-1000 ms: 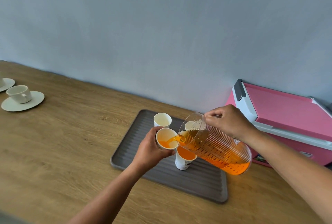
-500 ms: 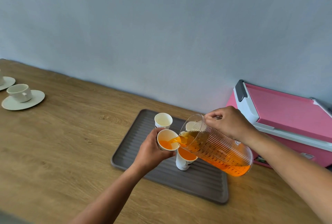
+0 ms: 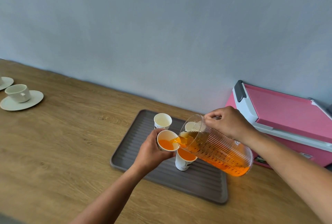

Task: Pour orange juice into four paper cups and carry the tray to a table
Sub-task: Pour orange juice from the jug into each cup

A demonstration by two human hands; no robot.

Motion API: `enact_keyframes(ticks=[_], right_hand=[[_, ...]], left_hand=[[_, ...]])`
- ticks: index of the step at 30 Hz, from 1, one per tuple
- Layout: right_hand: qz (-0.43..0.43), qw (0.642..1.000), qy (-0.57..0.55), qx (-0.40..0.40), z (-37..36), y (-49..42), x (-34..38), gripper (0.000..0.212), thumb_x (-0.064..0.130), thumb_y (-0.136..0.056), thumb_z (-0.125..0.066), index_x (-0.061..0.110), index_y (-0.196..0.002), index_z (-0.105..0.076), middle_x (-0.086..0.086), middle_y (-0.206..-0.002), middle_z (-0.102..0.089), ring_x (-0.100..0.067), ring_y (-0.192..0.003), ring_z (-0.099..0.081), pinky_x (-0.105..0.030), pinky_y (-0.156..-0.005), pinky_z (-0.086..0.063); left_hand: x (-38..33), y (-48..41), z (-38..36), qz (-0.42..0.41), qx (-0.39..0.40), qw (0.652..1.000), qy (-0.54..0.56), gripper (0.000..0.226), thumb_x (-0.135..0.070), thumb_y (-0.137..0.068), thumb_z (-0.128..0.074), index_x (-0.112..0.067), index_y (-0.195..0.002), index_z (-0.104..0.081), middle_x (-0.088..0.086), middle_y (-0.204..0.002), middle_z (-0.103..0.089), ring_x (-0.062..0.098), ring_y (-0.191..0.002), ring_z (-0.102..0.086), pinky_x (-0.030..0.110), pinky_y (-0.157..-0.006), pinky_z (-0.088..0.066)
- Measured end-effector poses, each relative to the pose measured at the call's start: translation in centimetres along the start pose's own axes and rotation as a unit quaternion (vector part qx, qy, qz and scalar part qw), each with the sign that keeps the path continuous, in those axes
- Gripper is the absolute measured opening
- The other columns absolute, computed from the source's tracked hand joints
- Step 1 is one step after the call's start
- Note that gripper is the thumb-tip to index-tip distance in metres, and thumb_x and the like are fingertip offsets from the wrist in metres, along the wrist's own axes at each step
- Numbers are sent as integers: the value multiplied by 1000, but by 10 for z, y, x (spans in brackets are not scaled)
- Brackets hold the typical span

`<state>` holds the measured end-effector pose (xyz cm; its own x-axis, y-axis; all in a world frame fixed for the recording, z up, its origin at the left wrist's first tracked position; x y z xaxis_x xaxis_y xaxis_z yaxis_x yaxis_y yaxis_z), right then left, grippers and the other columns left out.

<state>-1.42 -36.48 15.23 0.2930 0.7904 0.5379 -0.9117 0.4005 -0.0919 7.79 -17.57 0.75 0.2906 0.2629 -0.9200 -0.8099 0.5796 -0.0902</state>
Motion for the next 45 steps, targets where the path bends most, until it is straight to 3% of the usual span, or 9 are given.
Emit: enact_keyframes(ticks=[7,13,21,28,32,45], right_hand=[[7,1000,-1,6,0,2,3,15,38,-85,-65,32,-77,-75,15,-92,-73,-5,-93,-67,-25,-84,-51],[12,1000,7,7,0,0,2,15,41,-85,-65,36,-73,-72,18,-90,-72,-2,-92,-67,-28,-85,-53],[7,1000,9,2,1,1,2,20,40,-86,-65,25,-87,-78,10,-102,-75,-6,-96,-67,-30,-89,-53],[2,1000,8,3,2,2,2,19,42,-82,-64,29,-78,-77,22,-85,-69,-1,-90,-66,-33,-88,-55],[7,1000,13,0,3,1,2,17,44,-81,-63,35,-70,-73,19,-87,-72,-1,-90,-66,-33,-87,-55],[14,1000,7,-5,3,1,7,20,41,-84,-66,26,-81,-78,20,-86,-70,-4,-93,-67,-28,-86,-53]], left_hand=[[1,0,0,0,1,1000,2,78,-34,-62,-88,-37,-124,-42,-16,-114,-57,4,-103,-58,20,-84,-50],[1,1,-1,3,3,1000,3,76,-35,-62,-88,-40,-121,-40,-19,-111,-56,0,-101,-57,15,-79,-47],[0,2,0,8,3,1000,5,76,-34,-63,-88,-40,-121,-39,-20,-110,-54,2,-101,-56,14,-78,-45],[0,4,-1,10,3,1000,13,76,-34,-63,-88,-40,-121,-40,-22,-110,-56,-2,-100,-57,14,-79,-46],[0,4,-1,13,2,1000,20,77,-34,-63,-88,-37,-124,-41,-18,-113,-57,2,-102,-58,15,-80,-47],[3,5,0,21,-2,999,43,77,-33,-63,-88,-37,-123,-41,-20,-112,-56,1,-103,-57,17,-81,-48]])
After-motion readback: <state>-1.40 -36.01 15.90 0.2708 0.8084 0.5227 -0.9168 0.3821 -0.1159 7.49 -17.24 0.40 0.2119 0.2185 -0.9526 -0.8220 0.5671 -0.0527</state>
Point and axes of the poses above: each hand's wrist, its own y-axis away from the middle knuckle, its own z-axis out of the back of the hand, x = y × z, the point moved 10 cm from there along -y, towards the middle knuckle
